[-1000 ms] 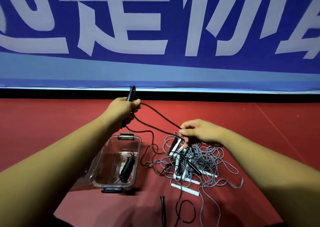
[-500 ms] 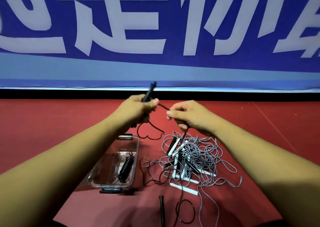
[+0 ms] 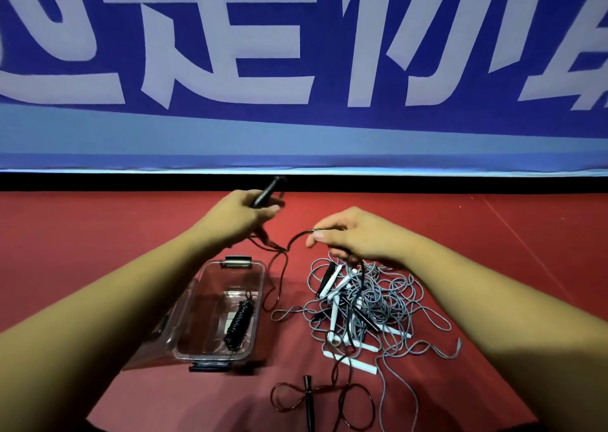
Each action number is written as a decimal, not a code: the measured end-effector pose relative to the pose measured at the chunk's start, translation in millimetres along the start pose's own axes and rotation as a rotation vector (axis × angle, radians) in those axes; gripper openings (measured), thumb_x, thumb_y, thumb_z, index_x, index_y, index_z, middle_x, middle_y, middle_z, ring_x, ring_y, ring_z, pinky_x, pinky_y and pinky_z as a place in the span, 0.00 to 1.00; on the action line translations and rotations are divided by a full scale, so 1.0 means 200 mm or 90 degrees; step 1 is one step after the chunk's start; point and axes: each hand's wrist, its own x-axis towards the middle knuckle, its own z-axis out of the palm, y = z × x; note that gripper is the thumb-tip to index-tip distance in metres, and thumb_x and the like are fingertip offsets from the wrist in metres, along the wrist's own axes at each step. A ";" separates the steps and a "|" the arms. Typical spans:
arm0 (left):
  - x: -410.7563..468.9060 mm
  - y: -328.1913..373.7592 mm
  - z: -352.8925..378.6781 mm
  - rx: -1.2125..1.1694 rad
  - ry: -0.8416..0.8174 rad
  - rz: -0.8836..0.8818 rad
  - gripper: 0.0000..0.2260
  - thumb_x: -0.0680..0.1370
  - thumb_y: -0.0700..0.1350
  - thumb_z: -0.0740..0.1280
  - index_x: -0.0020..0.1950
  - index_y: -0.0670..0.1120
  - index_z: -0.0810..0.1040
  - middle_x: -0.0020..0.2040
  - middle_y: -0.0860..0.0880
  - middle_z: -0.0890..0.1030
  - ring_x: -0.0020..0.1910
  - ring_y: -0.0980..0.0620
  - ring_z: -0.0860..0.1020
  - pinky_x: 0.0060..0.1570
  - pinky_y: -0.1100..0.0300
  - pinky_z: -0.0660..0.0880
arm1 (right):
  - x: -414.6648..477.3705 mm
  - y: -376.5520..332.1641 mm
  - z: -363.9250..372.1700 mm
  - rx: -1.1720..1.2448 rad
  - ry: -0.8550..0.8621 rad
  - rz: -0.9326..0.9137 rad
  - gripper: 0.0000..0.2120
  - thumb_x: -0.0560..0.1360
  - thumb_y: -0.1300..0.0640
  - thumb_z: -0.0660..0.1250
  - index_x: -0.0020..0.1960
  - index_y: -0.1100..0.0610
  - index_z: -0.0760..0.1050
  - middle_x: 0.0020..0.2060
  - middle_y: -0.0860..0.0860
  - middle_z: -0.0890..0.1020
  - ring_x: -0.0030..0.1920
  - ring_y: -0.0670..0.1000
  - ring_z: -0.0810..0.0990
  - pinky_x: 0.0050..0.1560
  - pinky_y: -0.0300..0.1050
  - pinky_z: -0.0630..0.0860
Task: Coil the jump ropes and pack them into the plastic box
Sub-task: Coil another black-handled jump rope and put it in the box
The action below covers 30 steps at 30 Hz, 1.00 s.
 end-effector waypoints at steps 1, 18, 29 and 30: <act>-0.02 0.03 0.04 -0.050 -0.094 0.007 0.08 0.81 0.46 0.65 0.57 0.46 0.80 0.40 0.48 0.81 0.22 0.57 0.75 0.20 0.68 0.60 | 0.01 -0.04 0.01 0.012 0.017 -0.024 0.11 0.81 0.56 0.62 0.52 0.61 0.80 0.25 0.49 0.69 0.24 0.48 0.64 0.26 0.39 0.62; 0.04 -0.06 -0.02 0.020 0.072 -0.096 0.07 0.81 0.43 0.66 0.56 0.43 0.80 0.36 0.45 0.83 0.16 0.57 0.72 0.17 0.69 0.56 | -0.03 0.10 -0.07 0.008 0.051 0.040 0.10 0.81 0.61 0.62 0.54 0.62 0.81 0.26 0.51 0.72 0.28 0.48 0.73 0.39 0.45 0.75; 0.07 0.04 0.10 -0.328 0.021 0.009 0.10 0.81 0.43 0.65 0.41 0.43 0.73 0.25 0.51 0.66 0.19 0.54 0.63 0.22 0.65 0.56 | 0.00 0.04 -0.05 0.146 0.013 0.027 0.13 0.80 0.55 0.64 0.38 0.60 0.73 0.26 0.50 0.69 0.25 0.49 0.68 0.31 0.42 0.69; 0.09 0.03 0.06 -0.378 0.086 0.000 0.10 0.81 0.43 0.64 0.40 0.43 0.72 0.25 0.51 0.65 0.19 0.55 0.61 0.22 0.66 0.55 | -0.01 0.10 -0.07 0.107 -0.027 0.074 0.13 0.79 0.55 0.65 0.38 0.59 0.73 0.27 0.52 0.72 0.28 0.51 0.74 0.34 0.43 0.73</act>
